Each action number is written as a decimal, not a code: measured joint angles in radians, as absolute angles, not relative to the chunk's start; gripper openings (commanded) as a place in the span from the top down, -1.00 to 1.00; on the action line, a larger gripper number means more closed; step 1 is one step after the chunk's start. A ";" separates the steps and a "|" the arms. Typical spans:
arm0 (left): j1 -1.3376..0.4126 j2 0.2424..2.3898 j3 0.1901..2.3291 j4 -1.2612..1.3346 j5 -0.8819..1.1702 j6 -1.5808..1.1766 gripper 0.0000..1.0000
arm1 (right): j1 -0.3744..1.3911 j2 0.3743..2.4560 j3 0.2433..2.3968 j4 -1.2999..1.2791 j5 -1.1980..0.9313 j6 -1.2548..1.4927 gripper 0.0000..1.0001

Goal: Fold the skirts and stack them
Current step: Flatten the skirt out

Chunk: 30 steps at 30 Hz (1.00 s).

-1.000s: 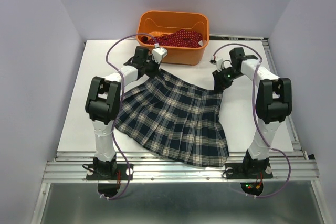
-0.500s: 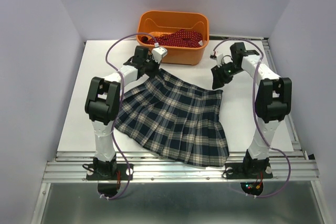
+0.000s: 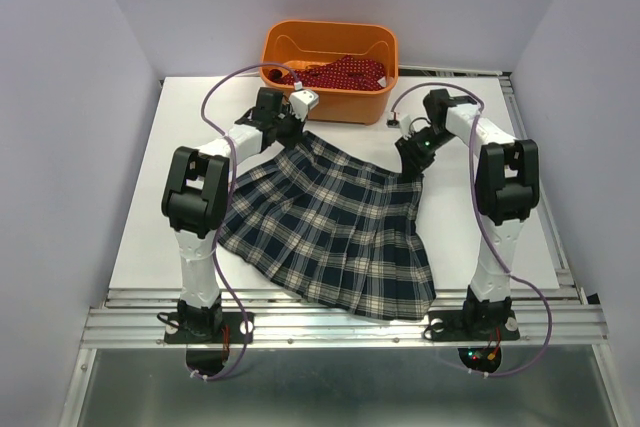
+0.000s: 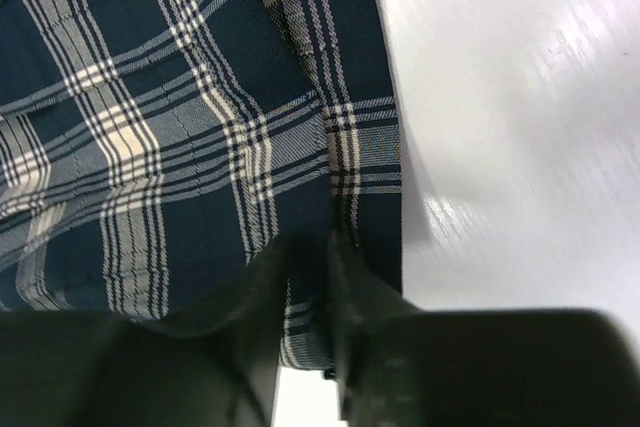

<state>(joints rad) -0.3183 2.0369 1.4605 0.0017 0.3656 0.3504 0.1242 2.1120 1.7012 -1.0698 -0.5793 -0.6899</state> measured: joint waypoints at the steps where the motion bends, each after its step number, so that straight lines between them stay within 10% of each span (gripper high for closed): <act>1: -0.318 2.037 1.460 0.002 0.366 0.350 1.00 | 0.124 2.112 1.701 -1.075 -0.580 -0.700 0.72; 4: -0.318 2.037 1.457 0.002 0.366 0.348 1.00 | 0.124 2.107 1.701 -1.085 -0.581 -0.711 0.98; 28: -0.204 1.990 1.415 0.003 0.493 0.195 1.00 | 0.010 1.980 1.518 -0.862 -0.625 -0.588 0.99; 30: -0.200 2.012 1.436 0.003 0.497 0.188 0.53 | 0.009 2.022 1.525 -0.833 -0.625 -0.555 0.99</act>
<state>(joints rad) -0.2001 2.0117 1.4361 0.0032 0.4969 0.1883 0.0093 2.0216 1.5253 -0.8330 -0.6247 -0.5549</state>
